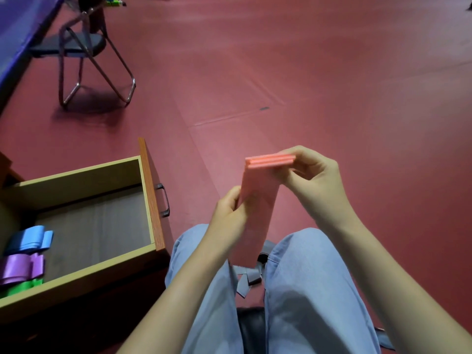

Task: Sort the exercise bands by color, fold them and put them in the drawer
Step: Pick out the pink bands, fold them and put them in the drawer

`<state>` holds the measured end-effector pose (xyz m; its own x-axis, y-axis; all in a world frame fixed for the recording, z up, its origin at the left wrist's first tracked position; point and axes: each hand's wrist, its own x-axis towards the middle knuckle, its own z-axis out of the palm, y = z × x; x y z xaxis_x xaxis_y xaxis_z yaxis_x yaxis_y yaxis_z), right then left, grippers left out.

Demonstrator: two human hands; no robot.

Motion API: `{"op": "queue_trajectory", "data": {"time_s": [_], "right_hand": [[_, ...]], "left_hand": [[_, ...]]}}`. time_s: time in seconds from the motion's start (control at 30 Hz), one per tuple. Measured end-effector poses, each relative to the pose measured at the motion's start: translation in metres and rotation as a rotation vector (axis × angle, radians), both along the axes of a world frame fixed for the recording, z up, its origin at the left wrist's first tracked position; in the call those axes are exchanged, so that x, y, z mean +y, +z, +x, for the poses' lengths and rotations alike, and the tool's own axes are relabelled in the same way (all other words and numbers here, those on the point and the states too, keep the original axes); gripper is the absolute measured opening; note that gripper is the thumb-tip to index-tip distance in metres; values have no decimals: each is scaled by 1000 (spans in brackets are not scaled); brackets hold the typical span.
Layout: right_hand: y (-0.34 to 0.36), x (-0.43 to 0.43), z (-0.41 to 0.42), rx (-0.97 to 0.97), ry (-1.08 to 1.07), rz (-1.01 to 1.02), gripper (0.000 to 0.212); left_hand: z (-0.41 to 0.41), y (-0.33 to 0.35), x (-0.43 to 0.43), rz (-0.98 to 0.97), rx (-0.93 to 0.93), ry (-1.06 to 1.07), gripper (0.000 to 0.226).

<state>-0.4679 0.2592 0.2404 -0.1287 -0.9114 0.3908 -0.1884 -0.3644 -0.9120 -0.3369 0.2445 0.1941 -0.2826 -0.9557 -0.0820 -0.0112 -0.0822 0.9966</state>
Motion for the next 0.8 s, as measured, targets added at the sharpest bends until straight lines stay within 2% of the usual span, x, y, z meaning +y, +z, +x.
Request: {"op": "queue_trajectory", "data": {"time_s": [0.1, 0.17, 0.27, 0.3, 0.37, 0.43, 0.47, 0.57, 0.63, 0.73, 0.8], "right_hand": [[-4, 7, -2, 285, -41, -178, 22], [-12, 10, -2, 523, -82, -278, 15], [-26, 12, -2, 784, -132, -348, 13], [-28, 13, -3, 801, -124, -348, 13], [-30, 13, -5, 801, -98, -342, 14], [-29, 14, -9, 831, -83, -346, 14], [-29, 15, -10, 862, -82, -353, 14], [-30, 15, -12, 952, -90, -380, 12], [-30, 16, -14, 958, -102, -388, 13], [-33, 22, -14, 823, -103, -314, 32], [-32, 30, -9, 515, -118, -134, 39]], "left_hand": [[-8, 2, -5, 70, 1, 80, 21], [-10, 6, -4, 104, 28, 56, 28], [-7, 10, -1, 319, 246, -10, 31], [-4, 12, 0, 391, 357, -36, 30], [-1, 12, -1, 507, 500, -87, 47], [3, 11, -1, 519, 501, -157, 62], [4, 10, 0, 504, 487, -183, 58], [6, 10, 4, 340, 305, -206, 23], [8, 5, 6, 256, 225, -179, 16], [8, 6, 5, 158, 170, -99, 12], [7, 9, 4, 82, 133, -39, 9]]}}
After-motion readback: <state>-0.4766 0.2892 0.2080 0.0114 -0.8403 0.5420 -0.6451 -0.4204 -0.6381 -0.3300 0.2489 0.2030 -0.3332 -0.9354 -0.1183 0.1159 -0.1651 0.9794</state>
